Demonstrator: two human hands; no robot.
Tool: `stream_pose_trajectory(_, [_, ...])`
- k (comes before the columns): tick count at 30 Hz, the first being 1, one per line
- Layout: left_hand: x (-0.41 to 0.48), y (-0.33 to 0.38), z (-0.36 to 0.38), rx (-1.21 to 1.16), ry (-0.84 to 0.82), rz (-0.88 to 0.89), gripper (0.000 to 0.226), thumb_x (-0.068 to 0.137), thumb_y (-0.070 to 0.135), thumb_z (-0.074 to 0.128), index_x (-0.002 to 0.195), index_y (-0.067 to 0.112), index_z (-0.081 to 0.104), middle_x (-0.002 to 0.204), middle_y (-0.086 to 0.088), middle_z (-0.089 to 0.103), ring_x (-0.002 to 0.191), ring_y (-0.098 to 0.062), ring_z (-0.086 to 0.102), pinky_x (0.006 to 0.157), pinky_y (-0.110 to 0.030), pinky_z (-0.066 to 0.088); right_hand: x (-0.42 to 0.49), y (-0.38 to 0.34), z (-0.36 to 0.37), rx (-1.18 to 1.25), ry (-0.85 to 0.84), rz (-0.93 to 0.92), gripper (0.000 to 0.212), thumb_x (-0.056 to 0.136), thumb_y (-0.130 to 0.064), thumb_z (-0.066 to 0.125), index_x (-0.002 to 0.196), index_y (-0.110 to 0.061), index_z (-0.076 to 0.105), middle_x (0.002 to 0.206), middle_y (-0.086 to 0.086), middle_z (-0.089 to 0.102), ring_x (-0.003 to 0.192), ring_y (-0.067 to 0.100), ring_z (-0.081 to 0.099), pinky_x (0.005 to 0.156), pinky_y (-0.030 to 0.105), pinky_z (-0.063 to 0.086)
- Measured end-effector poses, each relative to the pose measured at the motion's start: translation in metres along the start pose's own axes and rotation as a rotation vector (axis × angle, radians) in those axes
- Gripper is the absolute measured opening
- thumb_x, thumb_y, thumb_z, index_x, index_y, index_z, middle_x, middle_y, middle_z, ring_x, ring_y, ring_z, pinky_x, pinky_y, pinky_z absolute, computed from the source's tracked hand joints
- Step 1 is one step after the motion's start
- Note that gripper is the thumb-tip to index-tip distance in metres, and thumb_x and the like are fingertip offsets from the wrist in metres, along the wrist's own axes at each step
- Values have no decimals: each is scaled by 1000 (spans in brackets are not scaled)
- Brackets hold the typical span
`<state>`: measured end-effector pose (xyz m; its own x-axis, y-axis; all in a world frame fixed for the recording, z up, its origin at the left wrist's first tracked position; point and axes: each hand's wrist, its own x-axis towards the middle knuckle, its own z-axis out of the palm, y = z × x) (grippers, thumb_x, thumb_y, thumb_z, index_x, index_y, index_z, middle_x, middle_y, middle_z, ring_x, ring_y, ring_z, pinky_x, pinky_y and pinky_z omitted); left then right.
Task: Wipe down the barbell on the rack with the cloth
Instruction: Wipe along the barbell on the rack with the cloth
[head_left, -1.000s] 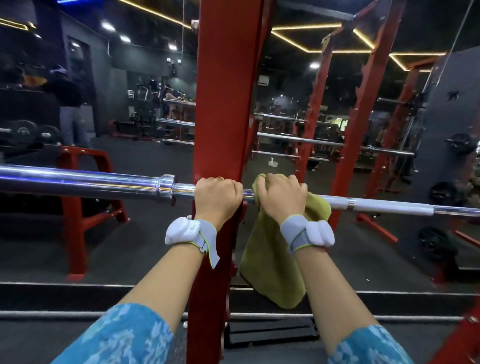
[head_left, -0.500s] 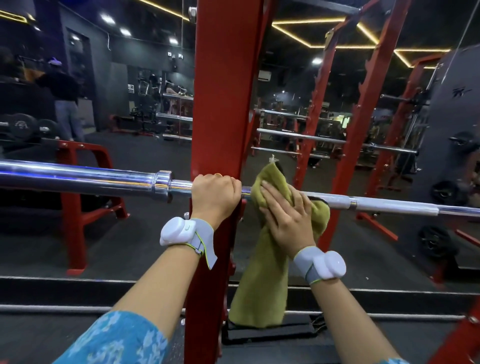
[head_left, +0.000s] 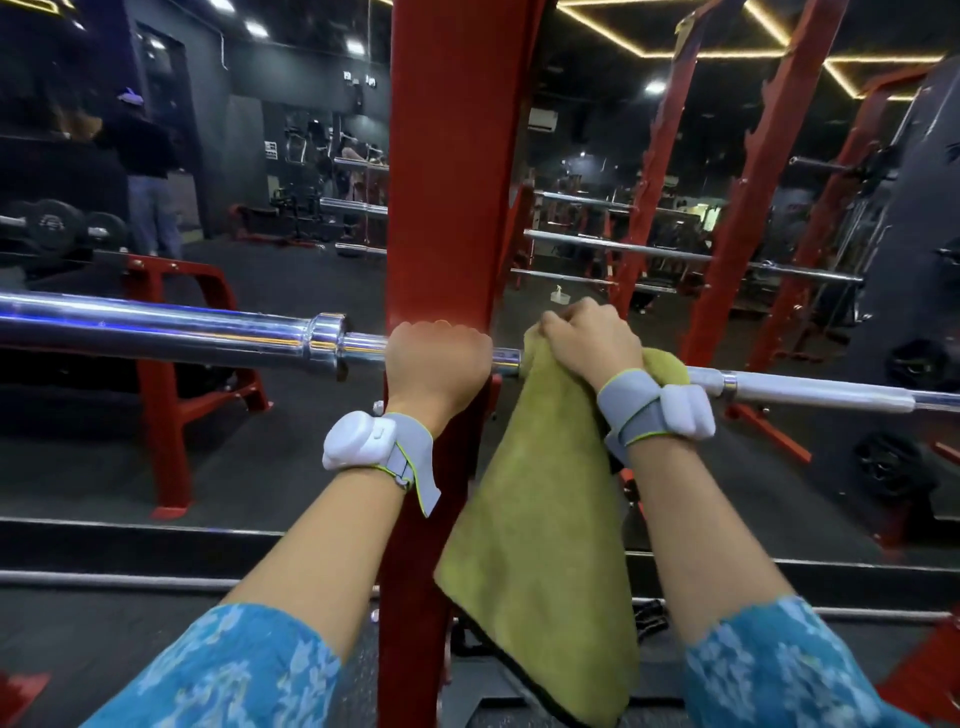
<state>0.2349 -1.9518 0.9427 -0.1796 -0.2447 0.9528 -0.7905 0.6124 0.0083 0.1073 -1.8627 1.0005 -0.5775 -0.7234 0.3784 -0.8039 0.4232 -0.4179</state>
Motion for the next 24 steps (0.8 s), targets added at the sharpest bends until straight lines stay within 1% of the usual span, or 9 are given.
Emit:
stream_pose_trajectory(4, [0,1,-1,-11,-22,-7,42,73,22,37,37,10,55,37,-8,49,30,-25,44,46,-19,27,12,5,-5,103,4,-18,25,89,-32,53,106,-16,62,122,16,52,112,38,51,91,35,39])
stream_pose_trajectory(7, [-1,1,-1,-17,-21,-14,42,74,22,37,37,10,55,37,-8,49,31,-25,43,46,-20,28,-8,-1,0,35,131,-95,26,91,-34,49,100,-16,66,106,15,63,104,37,57,89,38,43])
stream_pose_trajectory(8, [-1,1,-1,-16,-21,-14,42,74,22,38,38,10,55,37,-8,49,31,-25,43,46,-20,28,-17,-3,5,-35,171,-121,29,93,-36,45,98,-17,66,102,13,65,104,35,57,96,43,40])
stream_pose_trajectory(10, [-1,1,-1,-16,-20,-15,42,74,22,37,38,10,55,38,-9,50,31,-25,44,46,-20,29,-31,-5,16,-203,212,-130,34,94,-43,38,100,-21,64,103,8,65,116,35,50,106,62,20])
stream_pose_trajectory(11, [0,2,-2,-21,-25,-15,42,74,23,37,38,10,56,38,-9,50,32,-25,45,46,-20,30,-36,-6,21,-243,210,-106,37,93,-48,36,105,-24,63,111,6,62,126,38,41,104,69,10])
stream_pose_trajectory(13, [0,2,-2,-22,-16,-9,42,74,22,37,38,10,56,38,-9,50,31,-26,45,46,-19,31,-43,-7,28,-239,217,-47,43,93,-56,33,115,-30,60,125,8,52,132,46,28,101,75,5])
stream_pose_trajectory(17, [0,2,-1,-13,8,-15,42,73,21,38,38,10,56,37,-9,50,31,-25,45,45,-20,30,-43,-11,37,-231,359,-114,39,94,-45,34,107,-25,65,108,9,60,105,39,51,100,58,24])
stream_pose_trajectory(21, [0,1,1,2,5,-20,41,74,21,39,38,10,56,38,-9,50,32,-26,45,46,-20,30,-39,-9,43,-111,456,-270,39,86,-39,34,82,-23,70,83,1,67,84,33,59,82,44,39])
stream_pose_trajectory(24, [-1,0,2,3,2,-3,41,75,22,39,40,11,57,39,-9,51,33,-26,46,45,-21,30,-37,8,43,-127,560,-361,31,82,-39,44,80,-22,70,75,-1,66,72,30,60,72,39,41])
